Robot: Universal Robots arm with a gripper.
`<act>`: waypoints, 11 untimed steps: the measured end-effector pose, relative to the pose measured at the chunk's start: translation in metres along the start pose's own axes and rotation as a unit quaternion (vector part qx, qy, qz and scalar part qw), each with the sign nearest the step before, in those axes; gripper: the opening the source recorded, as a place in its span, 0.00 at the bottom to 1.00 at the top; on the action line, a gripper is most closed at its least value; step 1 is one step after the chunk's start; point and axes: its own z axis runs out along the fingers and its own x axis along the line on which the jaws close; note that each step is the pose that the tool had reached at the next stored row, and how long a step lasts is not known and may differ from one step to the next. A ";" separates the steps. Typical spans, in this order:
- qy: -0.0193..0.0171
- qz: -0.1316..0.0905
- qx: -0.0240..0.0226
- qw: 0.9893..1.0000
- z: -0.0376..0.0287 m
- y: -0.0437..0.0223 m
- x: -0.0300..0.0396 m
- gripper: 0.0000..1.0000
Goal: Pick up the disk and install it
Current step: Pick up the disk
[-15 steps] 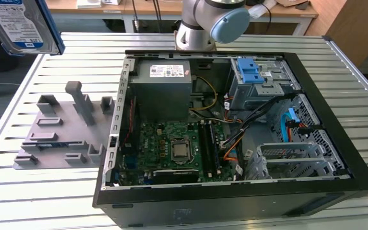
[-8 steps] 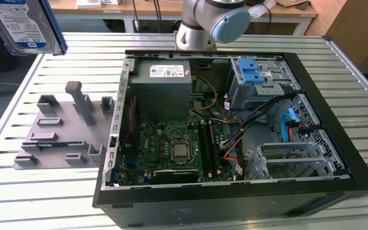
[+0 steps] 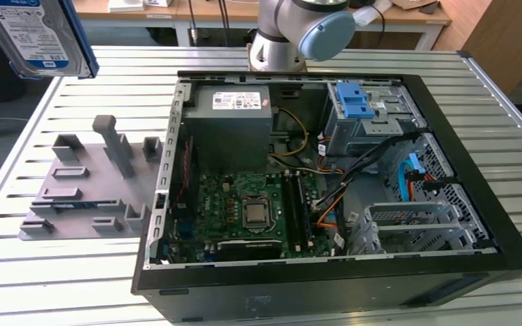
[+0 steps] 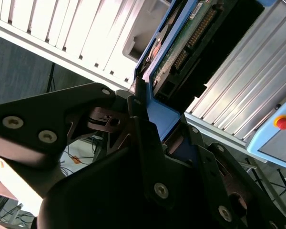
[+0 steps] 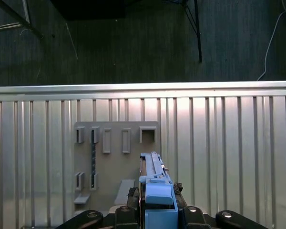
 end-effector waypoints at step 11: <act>0.000 0.000 0.000 1.000 0.0000 -0.0036 0.0065 0.36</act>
